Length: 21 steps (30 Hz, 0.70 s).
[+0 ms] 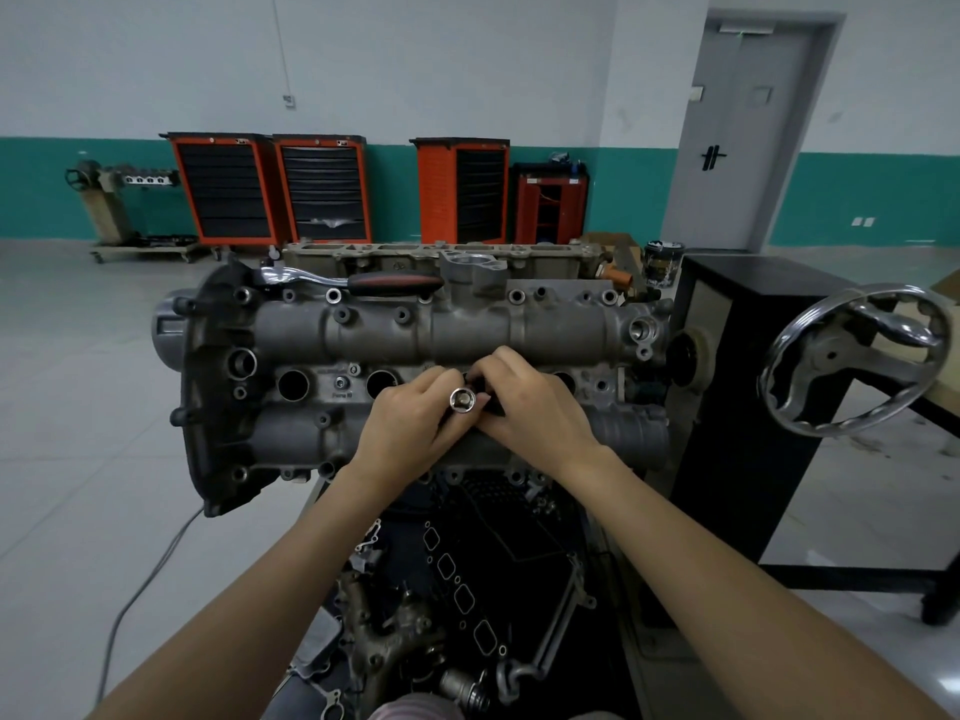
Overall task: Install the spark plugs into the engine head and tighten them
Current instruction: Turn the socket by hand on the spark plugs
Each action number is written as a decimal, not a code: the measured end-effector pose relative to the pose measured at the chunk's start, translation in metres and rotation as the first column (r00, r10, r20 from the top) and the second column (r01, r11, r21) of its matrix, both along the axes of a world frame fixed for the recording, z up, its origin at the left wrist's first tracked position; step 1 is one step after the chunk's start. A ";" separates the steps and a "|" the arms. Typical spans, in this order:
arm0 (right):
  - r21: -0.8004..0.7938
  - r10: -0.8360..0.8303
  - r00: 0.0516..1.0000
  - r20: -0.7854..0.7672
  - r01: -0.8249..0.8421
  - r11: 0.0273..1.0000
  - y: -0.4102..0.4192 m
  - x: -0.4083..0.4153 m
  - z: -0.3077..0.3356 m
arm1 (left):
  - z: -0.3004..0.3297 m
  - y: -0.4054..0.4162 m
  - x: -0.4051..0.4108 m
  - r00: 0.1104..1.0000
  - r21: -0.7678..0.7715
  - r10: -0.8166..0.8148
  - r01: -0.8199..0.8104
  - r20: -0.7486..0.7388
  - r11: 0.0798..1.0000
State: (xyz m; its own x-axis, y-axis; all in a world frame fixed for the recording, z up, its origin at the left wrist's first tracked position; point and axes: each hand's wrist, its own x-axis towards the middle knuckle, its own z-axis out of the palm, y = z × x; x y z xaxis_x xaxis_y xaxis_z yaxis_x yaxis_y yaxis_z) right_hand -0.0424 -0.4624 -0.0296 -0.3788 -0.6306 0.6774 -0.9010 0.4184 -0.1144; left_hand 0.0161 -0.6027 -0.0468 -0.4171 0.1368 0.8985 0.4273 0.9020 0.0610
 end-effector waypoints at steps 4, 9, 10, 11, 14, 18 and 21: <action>-0.018 0.026 1.000 -0.009 -0.027 0.999 0.001 0.000 0.001 | 0.000 0.000 0.000 1.000 0.001 -0.006 0.006 -0.012 1.000; 0.036 0.040 0.997 -0.070 -0.038 0.999 0.001 0.000 0.000 | 0.000 0.000 -0.001 1.000 -0.025 0.012 -0.013 -0.022 1.000; 0.043 0.036 0.997 -0.067 -0.033 0.999 0.001 0.000 0.000 | -0.001 0.000 -0.001 1.000 -0.032 0.017 -0.017 -0.017 0.999; 0.046 0.033 0.998 -0.060 -0.030 0.998 0.001 0.000 0.000 | -0.001 0.000 -0.001 1.000 -0.032 0.026 -0.026 -0.005 0.999; 0.058 0.035 0.998 -0.054 -0.032 0.998 0.001 0.001 0.001 | -0.001 0.001 0.000 0.997 -0.013 0.054 -0.054 0.045 0.998; 0.052 0.049 0.997 -0.066 -0.046 0.998 0.002 0.003 0.001 | -0.001 0.003 0.001 0.996 0.006 0.054 -0.055 0.078 0.998; 0.018 0.031 0.998 -0.047 -0.030 0.999 0.002 0.003 0.001 | -0.001 0.002 0.001 0.994 -0.009 0.076 -0.076 0.077 0.997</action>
State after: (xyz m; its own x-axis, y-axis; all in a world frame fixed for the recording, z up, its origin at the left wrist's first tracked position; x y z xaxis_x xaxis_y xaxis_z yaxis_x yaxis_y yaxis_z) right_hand -0.0394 -0.4605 -0.0284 -0.3275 -0.6531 0.6828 -0.9175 0.3925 -0.0646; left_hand 0.0169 -0.6008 -0.0478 -0.4944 0.1080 0.8625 0.3520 0.9321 0.0851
